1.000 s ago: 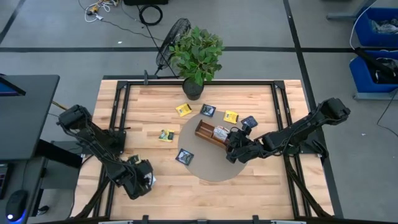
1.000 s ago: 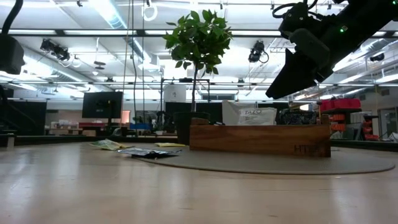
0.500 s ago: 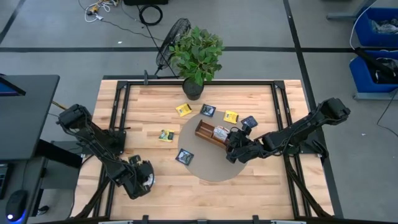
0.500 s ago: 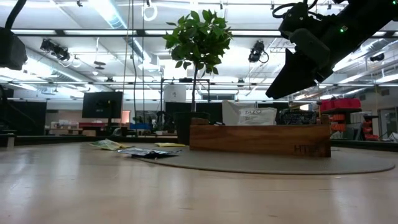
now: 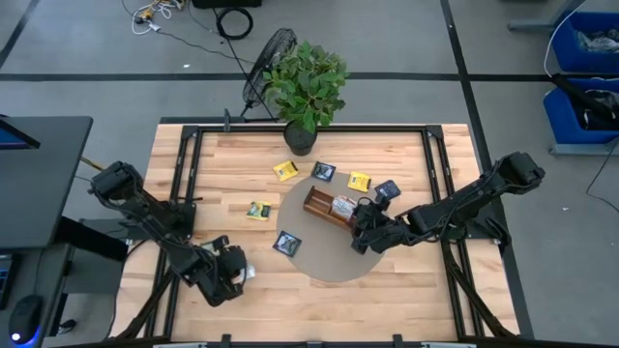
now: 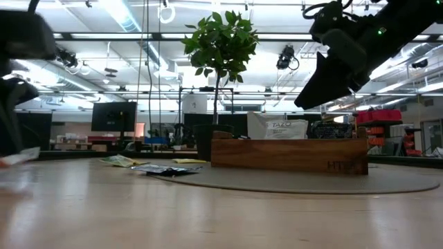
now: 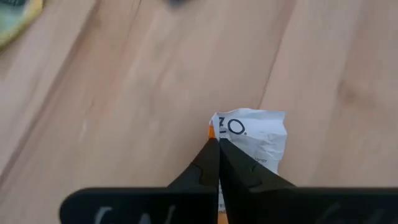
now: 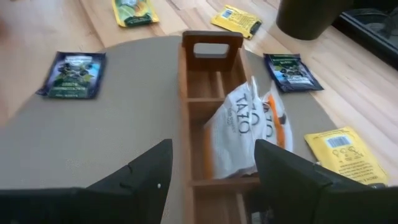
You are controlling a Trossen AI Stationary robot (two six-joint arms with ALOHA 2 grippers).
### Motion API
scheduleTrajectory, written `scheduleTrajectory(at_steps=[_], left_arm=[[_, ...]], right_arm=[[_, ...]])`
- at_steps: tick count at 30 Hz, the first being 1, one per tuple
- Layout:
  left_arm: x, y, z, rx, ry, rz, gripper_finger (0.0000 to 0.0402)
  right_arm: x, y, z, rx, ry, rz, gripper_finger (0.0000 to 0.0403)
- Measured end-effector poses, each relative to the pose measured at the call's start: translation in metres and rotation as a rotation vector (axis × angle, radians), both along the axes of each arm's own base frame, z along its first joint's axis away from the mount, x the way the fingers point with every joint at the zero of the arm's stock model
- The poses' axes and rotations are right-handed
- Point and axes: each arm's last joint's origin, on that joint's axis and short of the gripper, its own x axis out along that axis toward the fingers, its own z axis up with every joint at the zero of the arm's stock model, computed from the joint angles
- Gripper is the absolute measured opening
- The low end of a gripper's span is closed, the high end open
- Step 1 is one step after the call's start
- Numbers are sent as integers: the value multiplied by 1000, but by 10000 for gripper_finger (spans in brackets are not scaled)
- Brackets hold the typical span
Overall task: Pick & Place Tea
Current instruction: Put the orange tea bag into the middle section of the wooden organizer
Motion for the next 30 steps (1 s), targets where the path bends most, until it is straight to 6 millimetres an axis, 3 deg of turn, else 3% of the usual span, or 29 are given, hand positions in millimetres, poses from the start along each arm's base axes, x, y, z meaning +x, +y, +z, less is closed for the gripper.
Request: scheduleTrajectory(at_steps=[11,20,30], left_arm=[[42,4,18,79,-322,-54,3],[75,39,28,143,-434,86,3],[98,62,43,204,-549,103,3]], right_arm=[[10,13,9,109,-84,189,235],[20,19,23,215,-242,301,235],[30,3,30,276,-314,301,235]])
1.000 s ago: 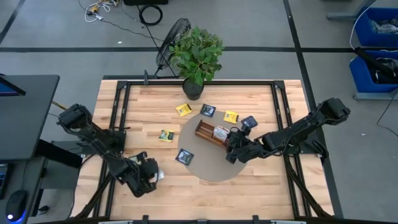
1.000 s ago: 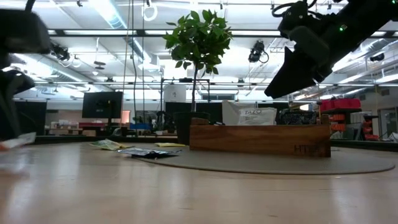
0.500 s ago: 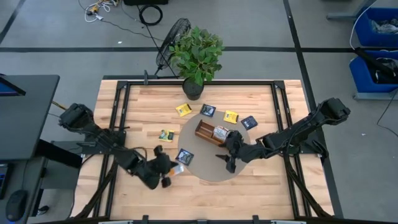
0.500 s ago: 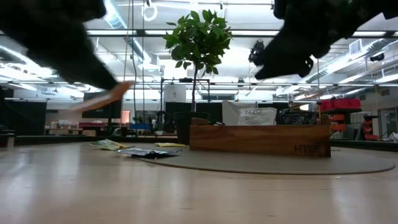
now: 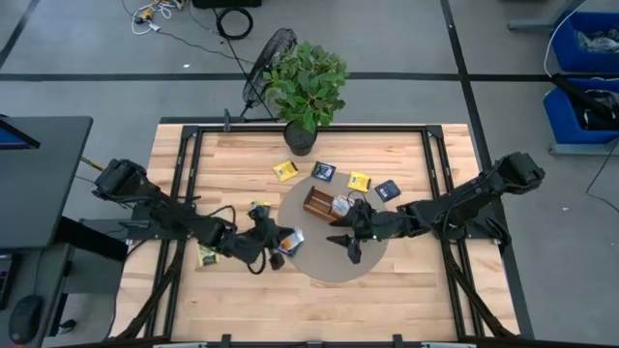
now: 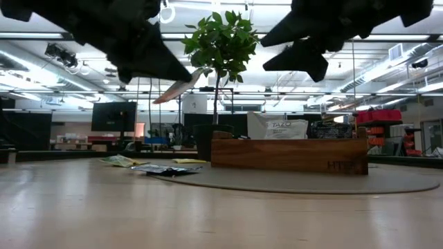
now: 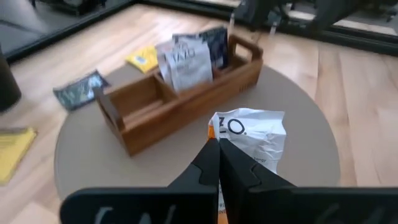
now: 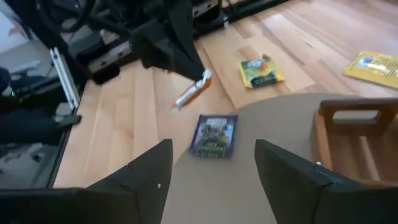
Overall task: Pick & Place Tea
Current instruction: Put the orange tea bag into the middle section of the wooden organizer
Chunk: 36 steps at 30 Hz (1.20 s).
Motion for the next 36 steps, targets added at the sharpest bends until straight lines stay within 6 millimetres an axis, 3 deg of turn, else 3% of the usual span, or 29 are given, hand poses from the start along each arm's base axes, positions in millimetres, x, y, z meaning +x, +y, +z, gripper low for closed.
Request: scheduleTrajectory(at_steps=[12,18,36], left_arm=[[17,26,16,42,-133,59,3],[25,34,14,52,-162,86,3],[32,32,15,63,-234,38,3]], right_arm=[[10,-14,14,25,-91,-40,235],[15,-15,22,6,-111,-42,235],[30,-30,11,3,-78,-95,234]])
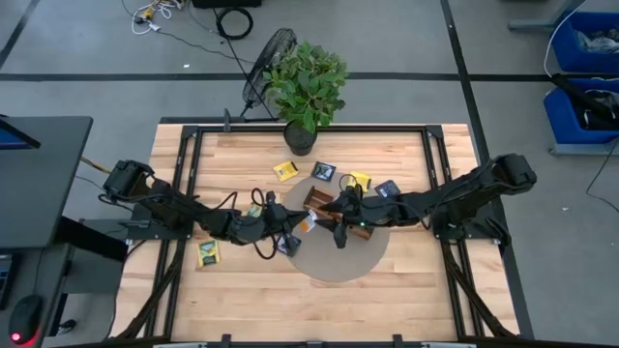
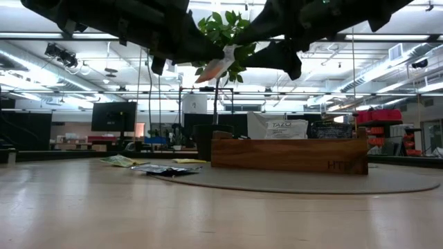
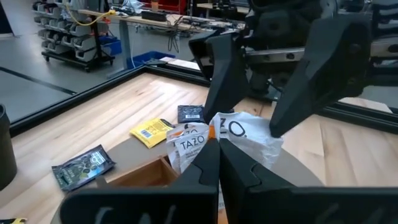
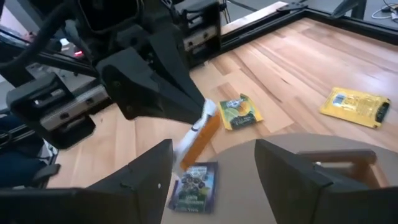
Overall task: Pick & Place Tea
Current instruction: Put the orange tea bag into the middle section of the wooden organizer
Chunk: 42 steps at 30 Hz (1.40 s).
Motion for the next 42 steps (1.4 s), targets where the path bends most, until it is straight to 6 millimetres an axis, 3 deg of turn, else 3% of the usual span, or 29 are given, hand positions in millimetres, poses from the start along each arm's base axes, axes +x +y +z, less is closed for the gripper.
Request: scheduleTrajectory(at_steps=[6,15,20,25,34,42], left_arm=[[0,0,0,0,-3,-3,3],[-1,-1,-4,23,43,-13,3],[-1,-4,-4,-17,35,-61,8],[-2,-4,-1,-26,26,-60,46],[-3,-3,-3,35,80,-67,124],[-8,-3,-4,47,145,-70,153]], right_arm=[[6,2,0,-18,12,17,191],[4,2,-6,-67,94,39,13],[1,4,-9,-80,133,39,6],[-6,10,-11,-103,200,32,4],[-40,10,4,-91,316,-68,1],[-56,2,5,-67,474,-161,1]])
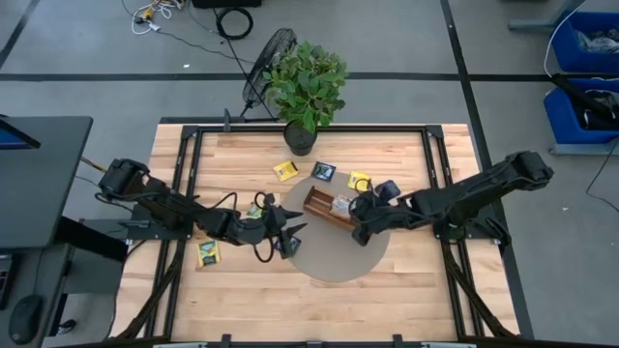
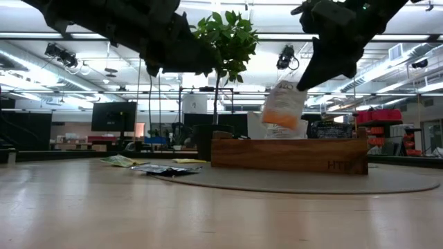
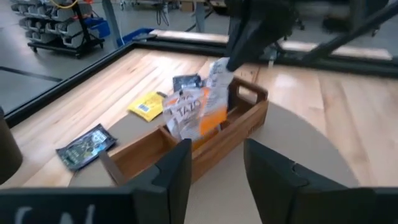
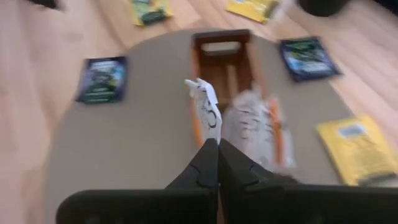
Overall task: Pick & Place Tea
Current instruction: Put the orange tea bag into the middle section of the wooden organizer
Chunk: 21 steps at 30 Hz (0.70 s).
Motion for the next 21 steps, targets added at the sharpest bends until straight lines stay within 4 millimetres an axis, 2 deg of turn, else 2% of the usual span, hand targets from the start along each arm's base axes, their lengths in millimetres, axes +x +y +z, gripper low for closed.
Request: scheduleTrajectory(at_steps=[7,21], left_arm=[[-1,-2,0,-11,5,-3,150],[-2,-3,-3,-10,31,-5,151]], right_arm=[[1,-4,8,-5,14,-45,0],[10,-14,-12,53,129,-54,0]])
